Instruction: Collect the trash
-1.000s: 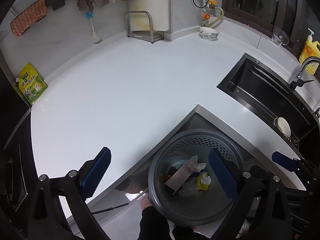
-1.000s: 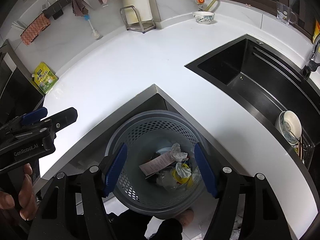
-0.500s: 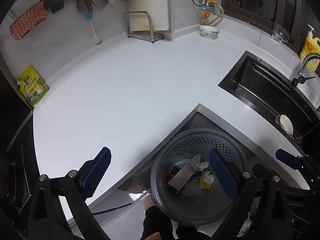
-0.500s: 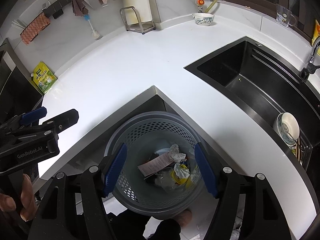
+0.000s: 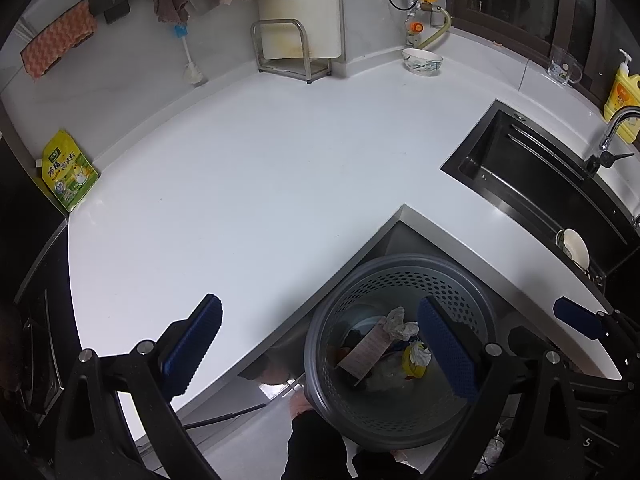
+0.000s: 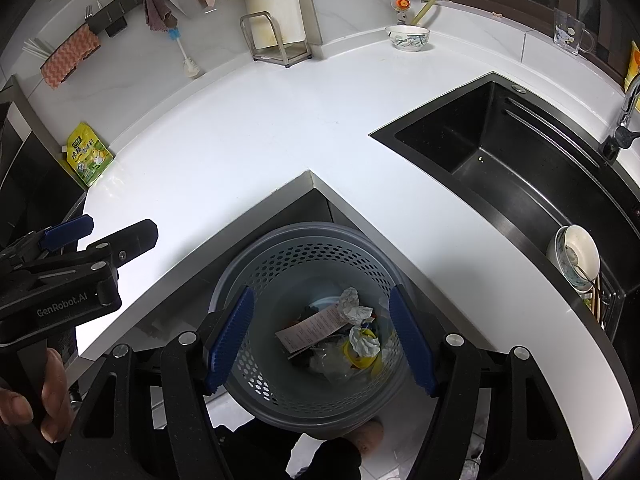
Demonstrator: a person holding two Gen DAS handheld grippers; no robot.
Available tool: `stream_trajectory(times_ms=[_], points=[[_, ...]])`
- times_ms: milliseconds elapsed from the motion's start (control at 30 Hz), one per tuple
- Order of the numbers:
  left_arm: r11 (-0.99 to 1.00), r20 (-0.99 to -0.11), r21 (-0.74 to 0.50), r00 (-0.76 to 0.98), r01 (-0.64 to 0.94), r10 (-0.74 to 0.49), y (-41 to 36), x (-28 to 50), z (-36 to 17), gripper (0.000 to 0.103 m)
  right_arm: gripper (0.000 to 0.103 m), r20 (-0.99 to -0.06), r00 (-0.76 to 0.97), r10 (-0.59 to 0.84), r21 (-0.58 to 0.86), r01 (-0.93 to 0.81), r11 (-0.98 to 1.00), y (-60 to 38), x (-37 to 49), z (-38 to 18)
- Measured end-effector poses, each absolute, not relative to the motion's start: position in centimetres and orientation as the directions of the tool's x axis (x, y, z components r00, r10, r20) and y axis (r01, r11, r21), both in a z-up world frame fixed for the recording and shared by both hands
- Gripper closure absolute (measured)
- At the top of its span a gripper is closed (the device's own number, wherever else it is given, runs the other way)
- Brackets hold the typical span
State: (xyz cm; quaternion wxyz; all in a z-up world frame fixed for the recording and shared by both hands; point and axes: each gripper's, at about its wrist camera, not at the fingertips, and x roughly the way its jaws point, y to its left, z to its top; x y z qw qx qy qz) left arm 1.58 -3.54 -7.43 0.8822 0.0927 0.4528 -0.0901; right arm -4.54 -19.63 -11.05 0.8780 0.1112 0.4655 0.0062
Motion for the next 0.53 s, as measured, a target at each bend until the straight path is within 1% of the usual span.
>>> stream_trajectory(times_ms=[533], points=[[0.967, -0.819, 0.081, 0.569, 0.24, -0.072, -3.28, 1.71, -7.63, 0.007, 0.036, -0.818, 0.564, 0.113, 0.199, 0.095, 0.975, -19.76, -4.5, -11.34]])
